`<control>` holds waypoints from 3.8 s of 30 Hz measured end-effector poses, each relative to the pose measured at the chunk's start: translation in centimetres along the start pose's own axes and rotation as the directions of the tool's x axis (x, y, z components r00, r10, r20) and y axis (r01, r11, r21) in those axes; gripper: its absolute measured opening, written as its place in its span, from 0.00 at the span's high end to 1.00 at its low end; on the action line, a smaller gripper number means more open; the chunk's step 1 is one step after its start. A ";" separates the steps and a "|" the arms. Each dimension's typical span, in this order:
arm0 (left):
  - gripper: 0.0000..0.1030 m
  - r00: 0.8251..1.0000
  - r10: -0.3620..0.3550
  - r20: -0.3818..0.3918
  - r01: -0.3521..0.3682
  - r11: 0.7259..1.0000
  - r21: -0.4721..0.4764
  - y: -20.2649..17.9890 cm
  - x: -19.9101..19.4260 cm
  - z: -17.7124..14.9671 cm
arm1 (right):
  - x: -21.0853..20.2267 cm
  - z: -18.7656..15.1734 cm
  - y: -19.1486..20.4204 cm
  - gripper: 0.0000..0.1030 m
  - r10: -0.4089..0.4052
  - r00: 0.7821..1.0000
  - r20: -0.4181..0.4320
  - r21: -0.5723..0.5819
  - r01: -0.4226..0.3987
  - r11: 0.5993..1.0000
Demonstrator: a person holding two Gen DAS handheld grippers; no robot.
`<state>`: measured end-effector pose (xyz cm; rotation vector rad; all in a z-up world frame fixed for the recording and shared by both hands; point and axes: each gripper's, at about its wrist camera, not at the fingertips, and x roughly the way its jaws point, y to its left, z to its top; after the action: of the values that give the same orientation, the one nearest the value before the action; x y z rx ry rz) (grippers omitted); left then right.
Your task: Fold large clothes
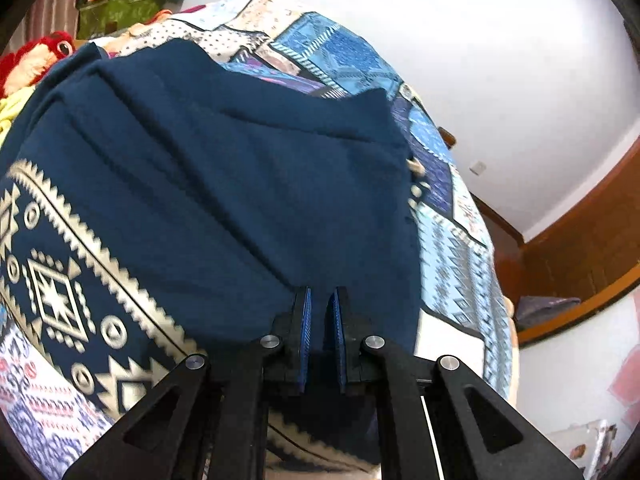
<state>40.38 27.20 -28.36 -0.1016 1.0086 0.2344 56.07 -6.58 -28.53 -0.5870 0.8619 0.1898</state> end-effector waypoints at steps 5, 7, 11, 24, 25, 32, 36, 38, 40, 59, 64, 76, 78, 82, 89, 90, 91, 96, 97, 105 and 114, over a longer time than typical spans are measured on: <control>0.19 0.999 -0.053 0.000 0.052 0.987 -0.150 3.5 -2.4 -2.1 | 0.1 -2.1 -2.1 0.94 0.022 0.999 -0.044 0.059 -0.019 0.998; 0.19 0.998 -0.068 -0.010 0.065 0.979 -0.192 4.4 -3.1 -2.6 | 0.0 -2.8 -2.7 0.94 0.013 0.998 -0.061 0.065 -0.009 0.998; 0.18 0.987 -0.159 -0.001 0.153 0.949 -0.275 4.9 -4.2 -3.4 | -0.5 -4.5 -4.7 0.69 -0.014 0.997 -0.070 0.134 0.023 0.991; 0.18 0.844 -0.528 0.095 0.508 0.730 -0.457 0.6 -2.2 -2.4 | -4.4 -7.0 -9.8 0.03 0.094 0.994 -0.048 0.277 -0.078 0.958; 0.18 0.843 -0.531 0.089 0.507 0.729 -0.459 0.3 -1.7 -2.3 | -4.8 -6.9 -9.7 0.03 0.104 0.994 -0.036 0.272 -0.090 0.958; 0.19 0.766 -0.633 0.108 0.570 0.593 -0.569 -1.4 3.5 -2.0 | -6.0 -5.3 -7.8 0.03 0.206 0.978 0.019 0.274 -0.203 0.940; 0.21 0.753 -0.635 0.173 0.612 0.580 -0.538 -1.8 3.6 -0.3 | -4.5 -4.3 -6.3 0.03 0.265 0.964 -0.001 0.268 -0.255 0.929; 0.21 0.750 -0.624 0.219 0.634 0.585 -0.505 -2.0 2.9 0.7 | -4.1 -3.9 -5.5 0.03 0.278 0.961 -0.010 0.259 -0.266 0.929; 0.21 0.766 -0.593 0.250 0.632 0.620 -0.466 -2.2 2.4 1.5 | -3.9 -3.3 -4.7 0.03 0.274 0.962 -0.005 0.246 -0.265 0.933; 0.88 0.786 -0.433 0.441 0.604 0.689 -0.400 -2.6 -0.3 8.5 | -4.1 5.8 5.0 0.03 0.377 0.920 0.110 0.118 -0.388 0.914; 0.88 0.751 -0.473 0.460 0.631 0.719 -0.291 -4.7 -4.0 11.9 | -0.1 5.1 9.3 0.02 0.390 0.921 0.024 0.067 -0.391 0.918; 0.88 0.764 -0.505 0.403 0.501 0.857 0.124 -20.9 -11.2 15.5 | -4.1 0.3 -4.8 0.03 0.457 0.877 0.148 0.328 -0.480 0.814; 0.88 0.781 -0.509 0.360 0.469 0.860 0.200 -24.5 -10.9 15.1 | -4.9 -1.7 -8.4 0.03 0.400 0.903 0.154 0.381 -0.428 0.819; 0.88 0.810 -0.548 0.208 0.467 0.818 0.337 -30.8 -8.3 12.5 | -6.0 -5.5 -13.9 0.03 0.325 0.934 0.145 0.452 -0.355 0.819; 0.88 0.882 -0.468 -0.064 0.431 0.742 0.514 -35.8 -3.6 6.1 | -6.7 -9.2 -17.7 0.03 0.308 0.942 0.131 0.515 -0.331 0.791; 0.88 0.883 -0.466 -0.053 0.422 0.741 0.522 -35.8 -3.8 5.9 | -6.9 -9.4 -17.7 0.03 0.301 0.945 0.127 0.510 -0.323 0.798; 0.88 0.885 -0.463 -0.058 0.422 0.742 0.521 -35.7 -3.9 6.0 | -7.2 -9.5 -17.8 0.03 0.297 0.946 0.126 0.506 -0.319 0.802; 0.45 0.846 -0.509 -0.159 0.515 0.704 0.490 -34.4 -6.3 5.3 | -9.0 -9.2 -17.2 0.03 0.329 0.930 0.161 0.489 -0.365 0.792; 0.34 0.841 -0.517 -0.159 0.522 0.699 0.489 -33.9 -7.0 5.0 | -9.3 -8.9 -17.1 0.03 0.339 0.924 0.176 0.486 -0.382 0.786; 0.22 0.869 -0.494 -0.022 0.447 0.765 0.464 -28.0 -12.1 4.8 | -10.5 -5.3 -14.5 0.03 0.439 0.863 0.250 0.464 -0.504 0.728; 0.19 0.933 -0.350 0.085 0.300 0.886 0.355 -22.4 -9.2 7.0 | -7.7 -1.7 -8.4 0.03 0.551 0.810 0.201 0.427 -0.578 0.695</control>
<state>46.89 5.47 -17.40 0.0581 0.8556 -0.2396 53.24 -13.96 -20.14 0.1681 0.9737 0.5414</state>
